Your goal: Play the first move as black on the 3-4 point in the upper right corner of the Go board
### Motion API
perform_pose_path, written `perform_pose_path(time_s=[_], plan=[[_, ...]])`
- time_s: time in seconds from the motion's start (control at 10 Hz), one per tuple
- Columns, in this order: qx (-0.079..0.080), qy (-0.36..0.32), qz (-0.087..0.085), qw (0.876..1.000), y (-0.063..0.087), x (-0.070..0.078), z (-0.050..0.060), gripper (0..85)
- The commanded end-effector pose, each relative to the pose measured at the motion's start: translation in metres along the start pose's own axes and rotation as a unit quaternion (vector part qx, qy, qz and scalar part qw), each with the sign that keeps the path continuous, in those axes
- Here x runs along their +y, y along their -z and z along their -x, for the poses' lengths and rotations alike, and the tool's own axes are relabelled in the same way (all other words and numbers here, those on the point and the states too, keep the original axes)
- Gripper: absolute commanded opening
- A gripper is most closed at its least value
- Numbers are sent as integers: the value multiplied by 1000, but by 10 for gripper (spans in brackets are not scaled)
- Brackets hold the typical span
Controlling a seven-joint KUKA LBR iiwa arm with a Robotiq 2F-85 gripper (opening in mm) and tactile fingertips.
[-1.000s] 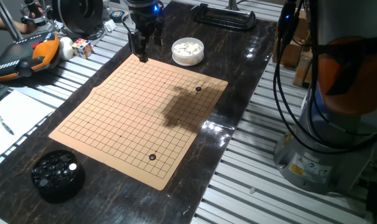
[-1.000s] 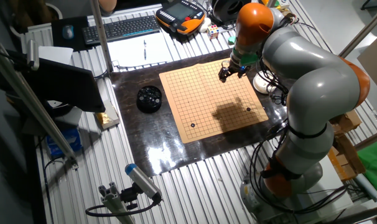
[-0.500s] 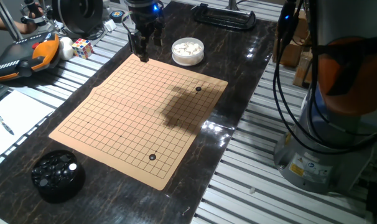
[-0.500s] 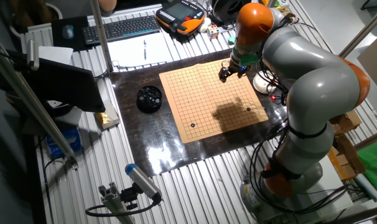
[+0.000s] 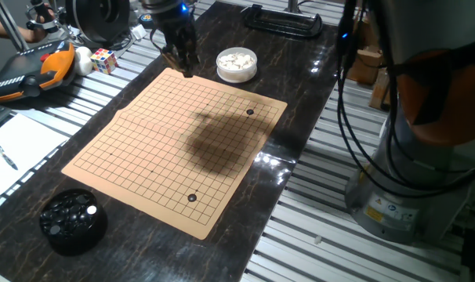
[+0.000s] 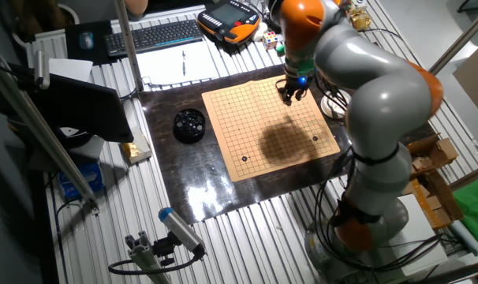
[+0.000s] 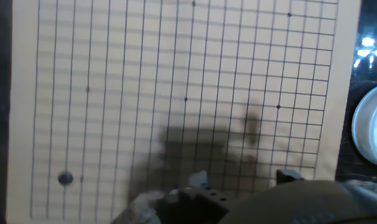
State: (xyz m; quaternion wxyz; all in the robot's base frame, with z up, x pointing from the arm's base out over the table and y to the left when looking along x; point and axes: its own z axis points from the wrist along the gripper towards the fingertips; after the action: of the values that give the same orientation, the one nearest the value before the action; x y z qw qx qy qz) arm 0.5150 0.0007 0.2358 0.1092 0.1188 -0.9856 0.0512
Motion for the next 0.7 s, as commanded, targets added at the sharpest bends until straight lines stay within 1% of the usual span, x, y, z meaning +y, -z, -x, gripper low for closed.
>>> perform_pose_path(time_s=[0.0,0.6], plan=[[11,4,-1,1000,0,0,0,10],[9,-9,-1,1000,0,0,0,10]])
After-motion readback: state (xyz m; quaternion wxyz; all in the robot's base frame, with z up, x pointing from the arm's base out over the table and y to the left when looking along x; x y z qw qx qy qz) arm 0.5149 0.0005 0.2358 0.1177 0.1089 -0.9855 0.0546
